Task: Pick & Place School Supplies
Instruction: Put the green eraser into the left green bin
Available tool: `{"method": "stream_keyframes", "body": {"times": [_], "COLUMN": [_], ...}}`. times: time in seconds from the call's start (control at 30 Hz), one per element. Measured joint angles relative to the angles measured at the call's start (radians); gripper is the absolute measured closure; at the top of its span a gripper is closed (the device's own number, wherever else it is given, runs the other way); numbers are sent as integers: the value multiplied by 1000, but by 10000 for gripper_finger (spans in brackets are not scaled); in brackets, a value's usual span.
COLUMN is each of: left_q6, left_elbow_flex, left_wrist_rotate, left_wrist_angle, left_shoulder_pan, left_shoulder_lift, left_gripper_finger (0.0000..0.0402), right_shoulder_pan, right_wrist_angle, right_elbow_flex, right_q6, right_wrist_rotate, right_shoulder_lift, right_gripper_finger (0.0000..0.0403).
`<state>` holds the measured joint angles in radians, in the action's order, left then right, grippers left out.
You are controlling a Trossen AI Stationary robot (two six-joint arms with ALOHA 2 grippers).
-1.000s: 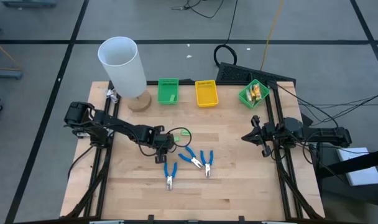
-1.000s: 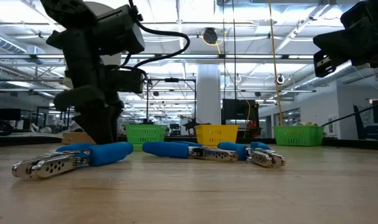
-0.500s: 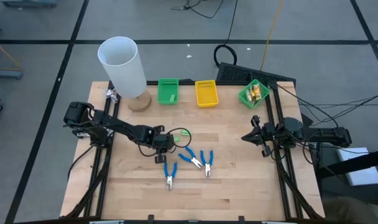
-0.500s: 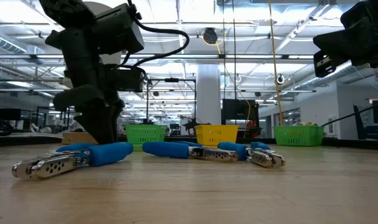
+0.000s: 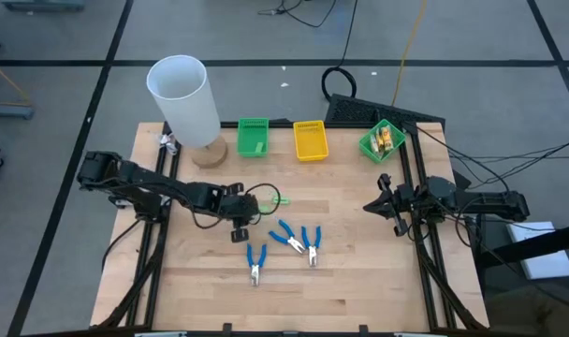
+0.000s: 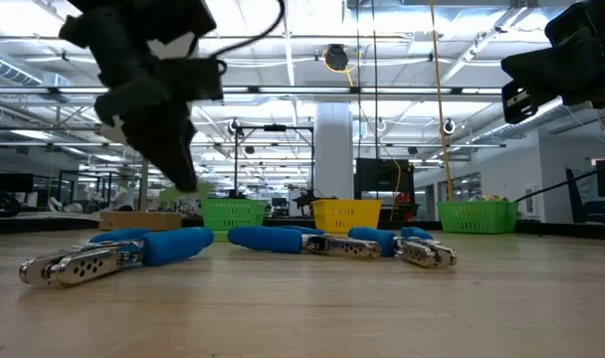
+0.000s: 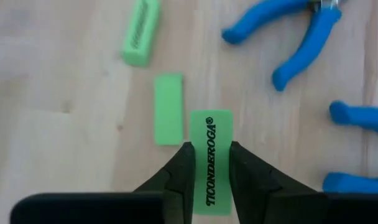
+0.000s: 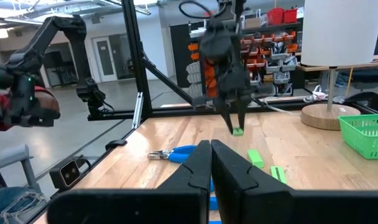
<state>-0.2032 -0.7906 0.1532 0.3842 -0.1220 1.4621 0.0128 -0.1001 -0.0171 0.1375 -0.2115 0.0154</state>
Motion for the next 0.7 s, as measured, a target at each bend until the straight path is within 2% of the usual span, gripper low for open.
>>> {"method": "stream_keyframes", "body": {"times": [0.2, 0.53, 0.7], "left_q6": [-83, -114, -139], "left_elbow_flex": [0, -2, -2], "left_wrist_rotate": [148, 279, 300], "left_wrist_angle": [-49, -198, -208], "left_shoulder_pan": [26, 125, 211], "left_shoulder_lift": [-87, -108, -108], "left_gripper_finger": [312, 319, 316], "right_shoulder_pan": [0, 0, 0], "right_wrist_angle": [0, 0, 0], "right_elbow_flex": [0, 0, 0], "right_q6": [0, 0, 0], "right_wrist_rotate": [0, 0, 0], "right_shoulder_lift": [0, 0, 0], "right_gripper_finger": [399, 399, 399]}}
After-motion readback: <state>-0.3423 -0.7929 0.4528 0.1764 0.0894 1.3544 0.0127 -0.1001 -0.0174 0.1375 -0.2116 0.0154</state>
